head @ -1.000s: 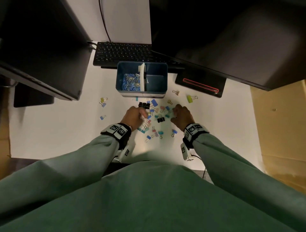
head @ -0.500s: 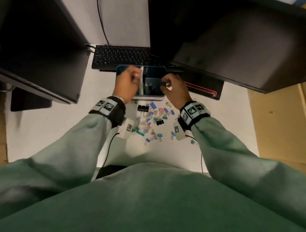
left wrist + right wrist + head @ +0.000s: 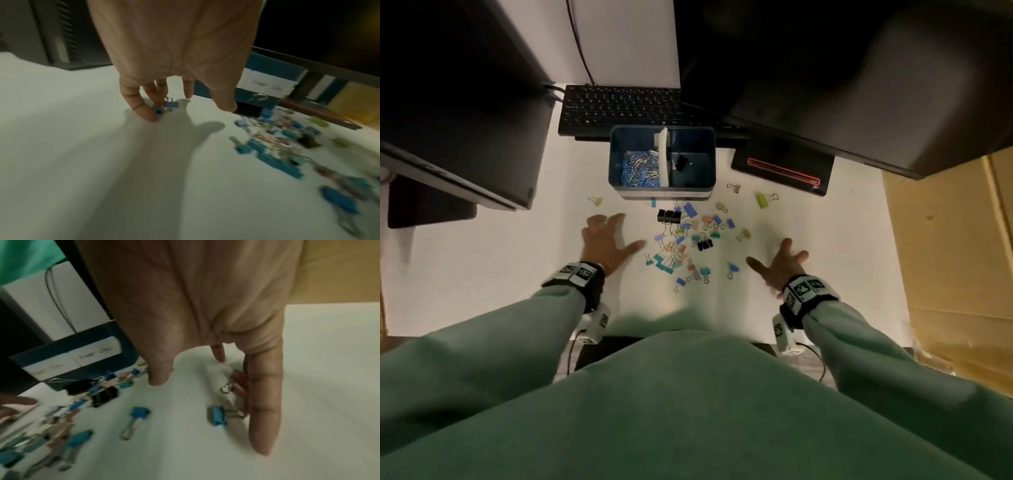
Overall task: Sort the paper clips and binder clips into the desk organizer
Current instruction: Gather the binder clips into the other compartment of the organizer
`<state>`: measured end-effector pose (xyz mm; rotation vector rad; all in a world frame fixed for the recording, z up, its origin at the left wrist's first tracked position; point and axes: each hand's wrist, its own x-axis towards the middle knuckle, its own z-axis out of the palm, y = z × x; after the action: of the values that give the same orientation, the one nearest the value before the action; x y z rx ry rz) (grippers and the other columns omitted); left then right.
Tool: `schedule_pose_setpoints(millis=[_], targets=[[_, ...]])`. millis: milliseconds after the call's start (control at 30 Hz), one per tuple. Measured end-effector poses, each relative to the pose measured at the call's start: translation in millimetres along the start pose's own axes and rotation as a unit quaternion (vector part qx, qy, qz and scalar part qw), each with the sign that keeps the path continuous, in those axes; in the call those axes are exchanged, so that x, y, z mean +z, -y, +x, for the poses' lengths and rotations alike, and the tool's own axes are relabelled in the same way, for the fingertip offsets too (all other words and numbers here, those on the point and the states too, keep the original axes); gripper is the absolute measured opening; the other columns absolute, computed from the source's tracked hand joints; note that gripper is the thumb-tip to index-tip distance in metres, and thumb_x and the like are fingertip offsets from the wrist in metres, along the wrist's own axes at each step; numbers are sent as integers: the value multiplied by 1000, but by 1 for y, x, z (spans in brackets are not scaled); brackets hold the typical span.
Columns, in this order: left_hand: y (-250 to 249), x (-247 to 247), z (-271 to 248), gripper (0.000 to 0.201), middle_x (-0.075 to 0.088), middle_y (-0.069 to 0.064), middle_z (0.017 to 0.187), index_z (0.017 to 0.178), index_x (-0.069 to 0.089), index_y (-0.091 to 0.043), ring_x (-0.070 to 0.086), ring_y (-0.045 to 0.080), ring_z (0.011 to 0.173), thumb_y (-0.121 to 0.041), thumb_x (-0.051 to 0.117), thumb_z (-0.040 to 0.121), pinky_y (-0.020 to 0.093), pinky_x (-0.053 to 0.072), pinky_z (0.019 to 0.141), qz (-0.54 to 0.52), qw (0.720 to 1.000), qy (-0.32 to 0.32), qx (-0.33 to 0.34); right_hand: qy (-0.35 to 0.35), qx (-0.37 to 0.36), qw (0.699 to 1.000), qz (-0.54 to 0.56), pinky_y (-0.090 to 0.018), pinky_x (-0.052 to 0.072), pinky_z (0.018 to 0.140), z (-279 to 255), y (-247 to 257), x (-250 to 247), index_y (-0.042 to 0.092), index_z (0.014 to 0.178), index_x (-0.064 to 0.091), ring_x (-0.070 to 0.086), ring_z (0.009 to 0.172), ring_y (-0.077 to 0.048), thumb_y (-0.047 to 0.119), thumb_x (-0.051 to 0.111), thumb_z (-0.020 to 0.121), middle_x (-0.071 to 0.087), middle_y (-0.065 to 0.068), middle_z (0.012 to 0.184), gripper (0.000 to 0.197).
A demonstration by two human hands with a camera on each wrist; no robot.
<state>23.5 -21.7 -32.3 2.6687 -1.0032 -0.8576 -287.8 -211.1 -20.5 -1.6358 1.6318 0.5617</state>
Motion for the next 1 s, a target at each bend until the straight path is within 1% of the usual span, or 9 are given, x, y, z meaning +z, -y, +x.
schedule_pose_setpoints(millis=[233,367,467,567,667,767,833,900,1000], targets=[[-85,27,4,87,40,14,132,141,31,-41,33,35,122,-69,67,67,47,37,102,-55,995,22,85,-2,-136,987,-82,-53,36,105,-6,100,20,29,150,4,32,130,-51,67,69,70,-1,-21,154,110],[-106,31,8,58,39,16,121,133,49,-28,40,37,110,-30,71,79,43,43,95,-28,996,7,87,14,-183,975,-124,-50,37,104,-7,128,31,26,148,12,32,129,-49,52,76,72,6,-20,151,102],[-107,31,8,35,46,17,109,121,57,-19,48,36,97,-17,61,86,39,45,88,-19,994,-6,103,13,-208,970,-126,-47,45,97,-8,128,40,21,142,20,40,124,-51,26,68,84,11,-21,150,75],[-91,29,12,18,47,14,98,101,60,-17,54,30,80,-15,65,84,34,50,75,-68,991,17,111,-6,-214,975,-60,-40,47,77,-6,118,43,16,129,34,58,100,-47,13,56,88,27,-23,138,47],[-79,16,6,14,54,13,92,92,62,-16,61,28,76,-12,71,81,22,50,60,-134,984,55,107,-11,-214,976,28,-41,51,74,2,99,36,9,112,48,59,87,-37,12,56,84,49,-20,117,29],[-77,-6,-7,13,51,13,85,92,63,-12,60,28,70,-10,71,83,18,54,57,-236,964,60,111,1,-181,974,138,-40,59,65,8,77,23,7,91,54,66,72,-30,8,55,84,66,-16,91,7],[-86,-22,-13,13,53,17,88,95,63,-14,58,30,73,-13,70,84,23,57,61,-278,950,43,135,23,-170,962,214,-38,60,56,4,69,11,7,89,56,68,62,-27,5,56,87,67,-16,81,3],[-102,-39,-11,12,57,16,92,97,62,-16,59,29,79,-14,68,86,30,59,63,-305,938,16,166,26,-190,937,294,-45,60,58,-5,76,-5,7,87,57,67,65,-30,3,59,89,65,-15,80,5],[-130,-59,9,12,62,13,88,96,60,-15,61,30,78,-16,68,87,37,58,68,-319,932,-60,159,4,-253,901,351,-37,60,58,-21,115,-34,3,94,56,67,73,-23,4,60,91,62,-6,87,5]])
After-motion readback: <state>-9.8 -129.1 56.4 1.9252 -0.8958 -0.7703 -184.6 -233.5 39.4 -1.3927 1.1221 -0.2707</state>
